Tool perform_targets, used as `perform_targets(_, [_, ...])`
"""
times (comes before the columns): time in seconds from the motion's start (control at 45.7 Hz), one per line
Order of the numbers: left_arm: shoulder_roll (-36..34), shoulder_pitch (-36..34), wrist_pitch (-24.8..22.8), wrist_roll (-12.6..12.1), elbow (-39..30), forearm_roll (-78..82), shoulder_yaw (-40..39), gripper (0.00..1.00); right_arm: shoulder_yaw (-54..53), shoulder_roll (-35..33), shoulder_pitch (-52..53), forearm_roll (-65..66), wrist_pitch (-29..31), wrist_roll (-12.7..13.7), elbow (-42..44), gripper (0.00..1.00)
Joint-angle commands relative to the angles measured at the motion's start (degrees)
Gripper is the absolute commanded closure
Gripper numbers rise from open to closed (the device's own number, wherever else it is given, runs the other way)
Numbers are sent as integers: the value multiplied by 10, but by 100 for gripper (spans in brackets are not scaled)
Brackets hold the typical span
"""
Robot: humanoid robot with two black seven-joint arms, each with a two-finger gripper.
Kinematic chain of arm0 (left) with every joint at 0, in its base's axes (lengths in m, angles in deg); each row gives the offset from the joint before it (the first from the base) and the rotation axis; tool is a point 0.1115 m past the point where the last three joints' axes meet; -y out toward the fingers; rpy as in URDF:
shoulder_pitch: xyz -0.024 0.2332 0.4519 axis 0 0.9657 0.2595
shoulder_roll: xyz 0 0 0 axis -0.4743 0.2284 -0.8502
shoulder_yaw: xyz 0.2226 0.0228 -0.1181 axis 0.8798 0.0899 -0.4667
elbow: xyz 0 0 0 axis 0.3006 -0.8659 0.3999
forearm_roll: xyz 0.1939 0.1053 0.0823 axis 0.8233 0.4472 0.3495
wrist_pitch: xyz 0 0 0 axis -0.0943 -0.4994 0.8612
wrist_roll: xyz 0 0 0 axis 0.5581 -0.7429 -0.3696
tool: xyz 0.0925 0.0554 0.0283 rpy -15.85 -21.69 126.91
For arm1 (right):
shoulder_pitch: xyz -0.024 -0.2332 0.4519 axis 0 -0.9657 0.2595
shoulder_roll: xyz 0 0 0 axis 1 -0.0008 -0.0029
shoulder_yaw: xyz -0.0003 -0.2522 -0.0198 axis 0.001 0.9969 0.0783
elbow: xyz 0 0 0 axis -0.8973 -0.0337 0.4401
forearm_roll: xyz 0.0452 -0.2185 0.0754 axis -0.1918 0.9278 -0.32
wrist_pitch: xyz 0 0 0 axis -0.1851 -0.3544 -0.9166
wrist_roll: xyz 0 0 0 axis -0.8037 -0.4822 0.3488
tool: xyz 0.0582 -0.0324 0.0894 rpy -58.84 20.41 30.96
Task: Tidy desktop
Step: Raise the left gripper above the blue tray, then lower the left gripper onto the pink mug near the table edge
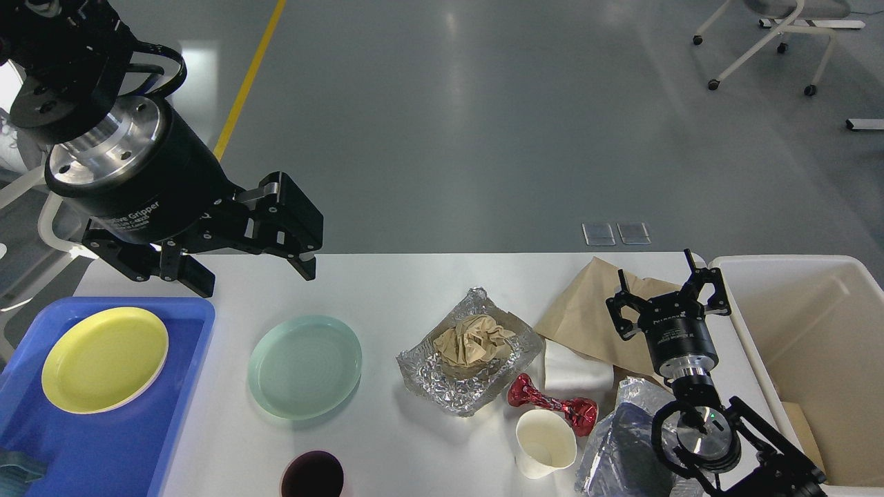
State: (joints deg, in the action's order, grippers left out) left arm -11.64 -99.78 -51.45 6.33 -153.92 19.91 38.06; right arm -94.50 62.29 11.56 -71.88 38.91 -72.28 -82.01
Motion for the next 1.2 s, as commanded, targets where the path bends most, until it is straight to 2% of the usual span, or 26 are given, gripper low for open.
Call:
perform_targets(0.0, [5,4,0,-1,0,0,-2,4,0,0,0,0,0,0,0,0])
perform_targets(0.241, [7,25,-6,-6,1,11,-7,4,0,0,0,0,0,0,0,0])
perform_targets(0.481, [45,110,8,-18,2,68,-86,5,0,0,0,0,0,0,0,0])
perform_targets(0.569, [52,150,31,-32,2,77,-107,6,0,0,0,0,0,0,0,0])
perform_targets(0.634, [51,191,54,-53,3,87,-121,7,0,0,0,0,0,0,0,0])
perform_targets(0.7, [51,227,88,-64,4,103,-130,8,0,0,0,0,0,0,0,0])
perform_targets(0.875, [57,337,202,-65,4,170,-143,8,0,0,0,0,0,0,0,0])
perform_targets(1.181, [43,507,289,-64,31,312,-151,17,0,0,0,0,0,0,0,0])
